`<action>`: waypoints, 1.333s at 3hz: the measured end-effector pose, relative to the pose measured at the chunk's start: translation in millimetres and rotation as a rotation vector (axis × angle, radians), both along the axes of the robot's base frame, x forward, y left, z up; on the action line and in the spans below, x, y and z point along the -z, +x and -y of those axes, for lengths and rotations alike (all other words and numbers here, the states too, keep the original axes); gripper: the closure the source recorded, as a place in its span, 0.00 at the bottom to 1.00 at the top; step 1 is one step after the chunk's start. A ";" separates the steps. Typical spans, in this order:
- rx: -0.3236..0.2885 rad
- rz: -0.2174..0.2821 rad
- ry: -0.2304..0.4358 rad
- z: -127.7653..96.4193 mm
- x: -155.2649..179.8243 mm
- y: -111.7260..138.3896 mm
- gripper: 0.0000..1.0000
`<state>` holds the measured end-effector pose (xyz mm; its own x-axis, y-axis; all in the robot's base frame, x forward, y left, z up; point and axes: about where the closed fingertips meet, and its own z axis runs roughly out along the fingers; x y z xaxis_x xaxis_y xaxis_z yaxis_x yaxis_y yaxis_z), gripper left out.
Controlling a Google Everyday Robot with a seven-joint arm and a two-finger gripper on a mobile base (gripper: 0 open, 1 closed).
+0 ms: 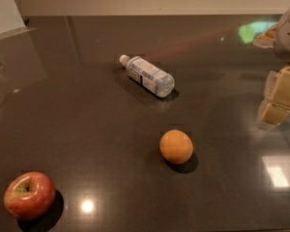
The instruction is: Move orange near blue plastic bottle
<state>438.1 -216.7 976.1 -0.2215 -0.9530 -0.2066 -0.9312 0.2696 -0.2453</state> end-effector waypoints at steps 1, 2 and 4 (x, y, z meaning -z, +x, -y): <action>-0.001 0.005 0.005 -2.8 -0.4 -0.3 0.00; -0.029 -0.007 0.061 -19.9 11.0 -5.6 0.00; -0.146 -0.053 0.178 -81.1 50.4 -25.0 0.00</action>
Offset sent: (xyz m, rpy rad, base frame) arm -0.0153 0.0479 -0.0346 0.1598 0.0472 0.0779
